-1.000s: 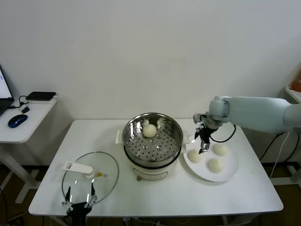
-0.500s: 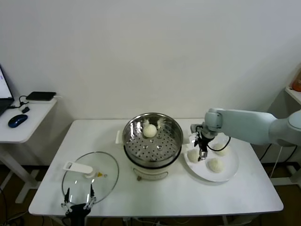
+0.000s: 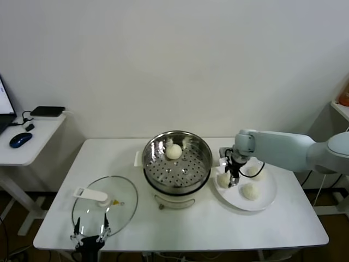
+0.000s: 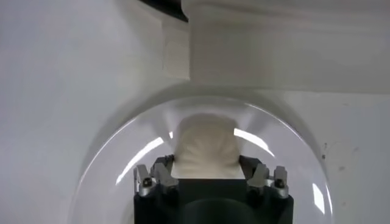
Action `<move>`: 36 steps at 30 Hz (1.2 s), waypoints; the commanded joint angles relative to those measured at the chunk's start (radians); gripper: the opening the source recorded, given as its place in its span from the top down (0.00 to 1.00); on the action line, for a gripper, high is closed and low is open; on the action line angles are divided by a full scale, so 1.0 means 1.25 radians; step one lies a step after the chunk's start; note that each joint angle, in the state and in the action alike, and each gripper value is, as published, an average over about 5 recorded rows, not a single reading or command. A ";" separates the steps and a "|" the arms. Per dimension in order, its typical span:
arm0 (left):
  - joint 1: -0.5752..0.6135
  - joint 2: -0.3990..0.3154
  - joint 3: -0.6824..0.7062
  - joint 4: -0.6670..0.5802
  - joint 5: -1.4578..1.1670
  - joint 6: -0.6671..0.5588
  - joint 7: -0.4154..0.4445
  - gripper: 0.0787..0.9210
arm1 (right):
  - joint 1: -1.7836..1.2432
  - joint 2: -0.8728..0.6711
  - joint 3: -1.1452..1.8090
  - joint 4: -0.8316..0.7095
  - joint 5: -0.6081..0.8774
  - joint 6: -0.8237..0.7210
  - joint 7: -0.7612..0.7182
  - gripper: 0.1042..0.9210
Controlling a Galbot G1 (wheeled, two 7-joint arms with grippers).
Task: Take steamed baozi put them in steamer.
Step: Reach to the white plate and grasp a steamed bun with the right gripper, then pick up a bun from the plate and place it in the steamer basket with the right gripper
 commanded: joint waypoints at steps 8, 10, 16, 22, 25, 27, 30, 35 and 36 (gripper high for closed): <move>0.003 -0.003 -0.001 -0.013 0.000 0.001 -0.001 0.12 | 0.202 -0.041 -0.075 0.099 0.022 0.028 -0.044 0.34; 0.004 -0.003 0.000 -0.016 0.002 0.002 -0.001 0.12 | 0.272 -0.055 -0.099 0.140 0.053 0.036 -0.060 0.34; 0.009 -0.003 0.007 -0.025 0.010 0.004 0.001 0.12 | 0.463 -0.070 -0.165 0.261 0.186 0.034 -0.091 0.34; 0.013 0.001 0.015 -0.029 0.015 0.005 0.001 0.12 | 0.589 -0.038 -0.179 0.318 0.293 0.012 -0.102 0.34; 0.014 0.002 0.020 -0.030 0.019 0.005 0.002 0.12 | 0.605 -0.001 -0.160 0.320 0.332 -0.001 -0.098 0.33; 0.014 0.004 0.023 -0.031 0.021 0.005 0.002 0.12 | 0.603 0.036 -0.141 0.319 0.354 -0.012 -0.086 0.34; 0.015 0.006 0.026 -0.035 0.023 0.005 0.003 0.12 | 0.584 0.104 -0.111 0.308 0.377 -0.029 -0.063 0.34; 0.014 0.011 0.027 -0.042 0.021 0.009 0.003 0.12 | 0.527 0.218 -0.064 0.253 0.406 -0.057 -0.033 0.34; 0.015 0.011 0.027 -0.044 0.020 0.010 0.003 0.12 | 0.513 0.236 -0.056 0.240 0.410 -0.061 -0.028 0.34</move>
